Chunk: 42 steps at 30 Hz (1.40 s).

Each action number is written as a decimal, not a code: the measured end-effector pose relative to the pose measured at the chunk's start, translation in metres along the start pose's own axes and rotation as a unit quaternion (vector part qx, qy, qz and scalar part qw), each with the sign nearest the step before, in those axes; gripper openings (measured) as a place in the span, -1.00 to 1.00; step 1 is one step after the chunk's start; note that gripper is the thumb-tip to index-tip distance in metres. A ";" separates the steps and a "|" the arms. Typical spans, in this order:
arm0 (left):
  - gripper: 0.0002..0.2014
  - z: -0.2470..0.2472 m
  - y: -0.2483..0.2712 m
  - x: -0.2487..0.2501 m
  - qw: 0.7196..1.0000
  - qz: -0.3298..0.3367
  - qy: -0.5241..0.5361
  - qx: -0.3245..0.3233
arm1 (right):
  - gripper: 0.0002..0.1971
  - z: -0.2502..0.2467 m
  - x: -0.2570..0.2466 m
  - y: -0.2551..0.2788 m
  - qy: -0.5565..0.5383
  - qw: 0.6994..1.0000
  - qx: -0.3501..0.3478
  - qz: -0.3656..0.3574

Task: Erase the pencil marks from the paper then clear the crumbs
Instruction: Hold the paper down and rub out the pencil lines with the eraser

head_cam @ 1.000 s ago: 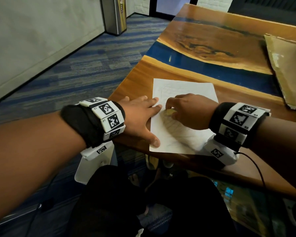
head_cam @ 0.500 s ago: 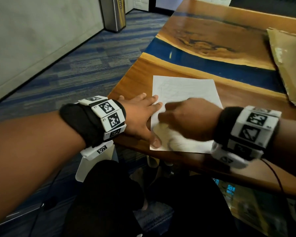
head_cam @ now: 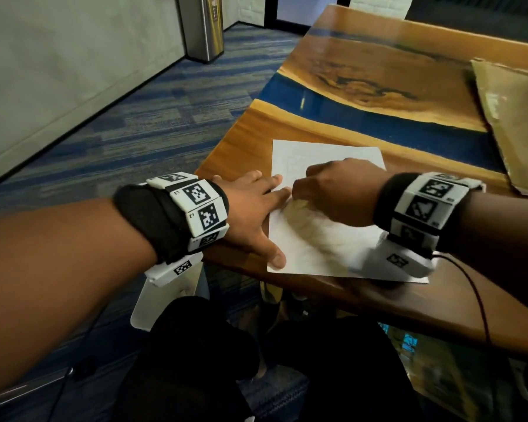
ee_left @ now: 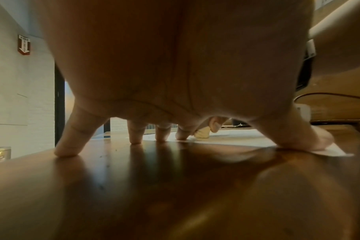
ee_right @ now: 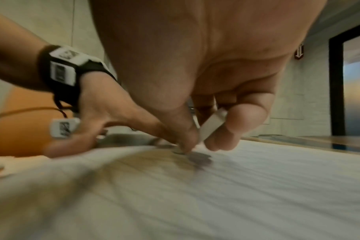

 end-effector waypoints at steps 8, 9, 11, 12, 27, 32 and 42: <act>0.39 -0.002 0.000 0.000 1.000 -0.005 0.009 0.016 | -0.67 0.004 0.000 -0.009 -0.063 0.996 -0.016 0.064; 0.39 -0.002 0.000 0.000 1.000 -0.004 0.008 0.017 | -0.68 0.004 0.001 -0.009 -0.068 0.995 -0.011 0.071; 0.40 -0.001 0.000 0.000 1.000 0.000 0.017 0.018 | -0.70 0.008 -0.019 -0.004 -0.098 0.994 -0.029 0.029; 0.40 -0.001 0.001 -0.001 1.000 0.000 0.019 0.018 | -0.71 0.013 -0.030 0.000 -0.112 0.992 -0.049 -0.004; 0.28 -0.001 -0.001 0.001 1.000 0.001 -0.020 -0.007 | -0.75 0.009 0.010 0.019 -0.072 0.997 -0.019 0.036; 0.25 -0.006 -0.001 0.002 0.999 0.003 -0.035 -0.005 | -0.73 0.016 -0.019 0.026 -0.101 0.993 -0.056 -0.039; 0.33 -0.015 -0.005 0.004 0.998 -0.004 -0.070 -0.009 | -0.65 0.020 -0.006 0.026 -0.117 0.992 -0.046 0.019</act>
Point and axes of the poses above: each hand's wrist, its own y-axis away from the middle knuckle, its own z-axis out of the palm, x = y × z, the point moved 6 cm from there along -y, towards the middle knuckle, and after that the axes turned 15 degrees about -y, right-handed, at the moved point
